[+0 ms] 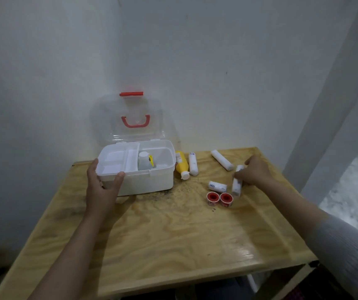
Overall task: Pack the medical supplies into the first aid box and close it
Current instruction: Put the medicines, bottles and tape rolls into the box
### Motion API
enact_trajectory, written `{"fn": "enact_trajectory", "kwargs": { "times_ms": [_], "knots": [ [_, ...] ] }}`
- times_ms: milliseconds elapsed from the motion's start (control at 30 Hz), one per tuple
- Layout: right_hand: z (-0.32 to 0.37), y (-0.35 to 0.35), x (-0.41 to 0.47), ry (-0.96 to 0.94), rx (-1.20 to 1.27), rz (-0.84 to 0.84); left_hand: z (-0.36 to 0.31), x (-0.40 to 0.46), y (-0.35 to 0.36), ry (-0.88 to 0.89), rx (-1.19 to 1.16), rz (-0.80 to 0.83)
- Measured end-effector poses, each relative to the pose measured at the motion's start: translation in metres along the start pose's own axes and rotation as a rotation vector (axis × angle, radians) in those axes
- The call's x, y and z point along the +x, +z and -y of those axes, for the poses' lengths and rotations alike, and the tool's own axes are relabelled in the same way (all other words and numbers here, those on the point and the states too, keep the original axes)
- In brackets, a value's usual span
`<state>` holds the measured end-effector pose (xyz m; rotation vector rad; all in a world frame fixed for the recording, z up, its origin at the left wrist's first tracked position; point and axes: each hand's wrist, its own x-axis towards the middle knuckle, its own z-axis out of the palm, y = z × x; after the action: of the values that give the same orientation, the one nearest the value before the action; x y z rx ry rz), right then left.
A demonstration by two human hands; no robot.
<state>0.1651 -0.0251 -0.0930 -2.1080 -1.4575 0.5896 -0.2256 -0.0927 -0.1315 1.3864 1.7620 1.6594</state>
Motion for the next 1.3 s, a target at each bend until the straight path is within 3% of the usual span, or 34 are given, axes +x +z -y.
{"fn": "enact_trajectory", "kwargs": {
  "times_ms": [233, 400, 533, 700, 867, 1100, 1300],
  "knots": [
    [0.0, -0.007, 0.034, -0.146, 0.075, -0.238, 0.001, -0.002, 0.001, 0.001, 0.005, -0.02],
    [0.01, 0.02, 0.053, -0.141, 0.176, -0.123, 0.0, -0.003, 0.001, -0.001, 0.022, -0.016],
    [0.003, 0.035, 0.043, -0.241, 0.174, -0.071, 0.001, -0.002, 0.001, 0.009, 0.026, -0.008],
    [-0.005, 0.056, 0.026, -0.231, -0.139, -0.162, 0.002, -0.002, 0.002, 0.002, 0.024, -0.018],
    [0.009, 0.066, 0.026, -0.271, -0.015, -0.229, 0.001, -0.002, 0.003, -0.001, 0.0, -0.035],
    [0.016, 0.067, 0.028, -0.275, -0.069, -0.201, 0.005, -0.002, 0.003, 0.018, -0.008, -0.035],
    [0.006, 0.065, 0.03, -0.358, 0.097, -0.201, 0.006, -0.001, 0.002, 0.019, -0.016, -0.029]
  ]
}}
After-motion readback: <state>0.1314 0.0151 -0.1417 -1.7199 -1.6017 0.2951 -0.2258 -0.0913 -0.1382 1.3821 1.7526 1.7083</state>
